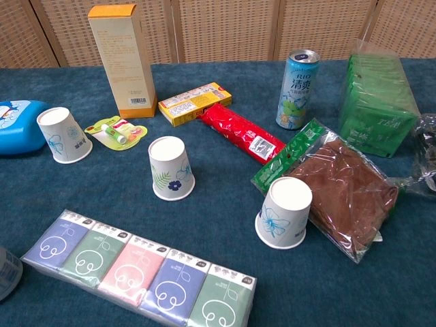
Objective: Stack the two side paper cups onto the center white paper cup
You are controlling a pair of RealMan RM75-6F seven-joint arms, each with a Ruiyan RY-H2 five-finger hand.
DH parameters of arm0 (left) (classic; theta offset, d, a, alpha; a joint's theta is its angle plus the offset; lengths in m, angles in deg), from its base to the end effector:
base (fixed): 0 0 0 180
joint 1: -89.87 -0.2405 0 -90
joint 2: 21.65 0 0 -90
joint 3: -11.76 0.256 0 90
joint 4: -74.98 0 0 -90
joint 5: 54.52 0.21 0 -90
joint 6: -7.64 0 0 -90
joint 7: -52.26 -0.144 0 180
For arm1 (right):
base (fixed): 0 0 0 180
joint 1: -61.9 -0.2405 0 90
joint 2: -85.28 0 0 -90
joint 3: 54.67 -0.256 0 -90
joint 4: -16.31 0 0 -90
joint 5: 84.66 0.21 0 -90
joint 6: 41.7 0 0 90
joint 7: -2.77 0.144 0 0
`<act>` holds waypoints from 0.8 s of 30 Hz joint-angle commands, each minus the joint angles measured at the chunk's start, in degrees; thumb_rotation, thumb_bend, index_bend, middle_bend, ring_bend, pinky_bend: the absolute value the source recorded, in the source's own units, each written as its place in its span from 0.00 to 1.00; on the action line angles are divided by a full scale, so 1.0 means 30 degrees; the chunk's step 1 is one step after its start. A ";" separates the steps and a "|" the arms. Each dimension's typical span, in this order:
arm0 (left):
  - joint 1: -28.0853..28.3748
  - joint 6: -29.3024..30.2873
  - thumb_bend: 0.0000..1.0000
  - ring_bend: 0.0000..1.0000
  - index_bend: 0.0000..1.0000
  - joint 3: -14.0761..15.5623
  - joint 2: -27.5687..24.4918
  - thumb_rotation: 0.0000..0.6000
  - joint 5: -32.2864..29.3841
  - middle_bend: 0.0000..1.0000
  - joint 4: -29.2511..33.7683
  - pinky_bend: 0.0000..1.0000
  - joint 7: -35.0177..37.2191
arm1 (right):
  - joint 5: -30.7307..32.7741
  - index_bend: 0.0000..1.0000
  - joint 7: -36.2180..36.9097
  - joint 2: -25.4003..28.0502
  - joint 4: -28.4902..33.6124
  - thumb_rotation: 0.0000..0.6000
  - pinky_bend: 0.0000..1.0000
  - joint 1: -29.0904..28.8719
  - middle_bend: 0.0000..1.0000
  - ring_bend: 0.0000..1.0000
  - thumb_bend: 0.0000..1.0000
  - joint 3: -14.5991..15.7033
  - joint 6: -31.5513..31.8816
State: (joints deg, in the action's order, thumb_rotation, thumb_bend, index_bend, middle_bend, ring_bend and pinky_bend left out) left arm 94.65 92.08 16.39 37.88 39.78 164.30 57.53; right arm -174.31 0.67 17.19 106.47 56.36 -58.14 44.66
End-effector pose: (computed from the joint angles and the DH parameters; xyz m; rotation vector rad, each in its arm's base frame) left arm -0.3213 0.1517 0.1638 -1.5891 -0.9307 -0.8400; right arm -0.2995 -0.1865 0.1413 1.4278 -0.8412 0.9657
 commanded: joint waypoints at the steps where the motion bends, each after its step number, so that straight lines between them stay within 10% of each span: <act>1: -0.0019 0.0045 0.23 0.00 0.00 -0.0007 -0.0062 1.00 0.0010 0.00 0.0015 0.00 0.0091 | -0.0023 0.16 -0.0084 -0.0012 0.0040 1.00 0.29 0.0005 0.09 0.00 0.21 0.0043 -0.0010; 24: -0.0186 0.0074 0.23 0.00 0.00 -0.0104 -0.1192 1.00 -0.0322 0.00 0.2131 0.00 -0.0339 | -0.3555 0.16 0.1673 0.1093 0.4212 1.00 0.28 -0.3384 0.08 0.00 0.21 0.2328 -0.5748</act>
State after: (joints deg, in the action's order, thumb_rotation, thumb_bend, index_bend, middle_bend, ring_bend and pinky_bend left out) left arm 94.05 92.43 16.13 34.25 38.92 170.76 56.50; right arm -184.01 5.87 20.67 117.69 47.94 -51.58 29.48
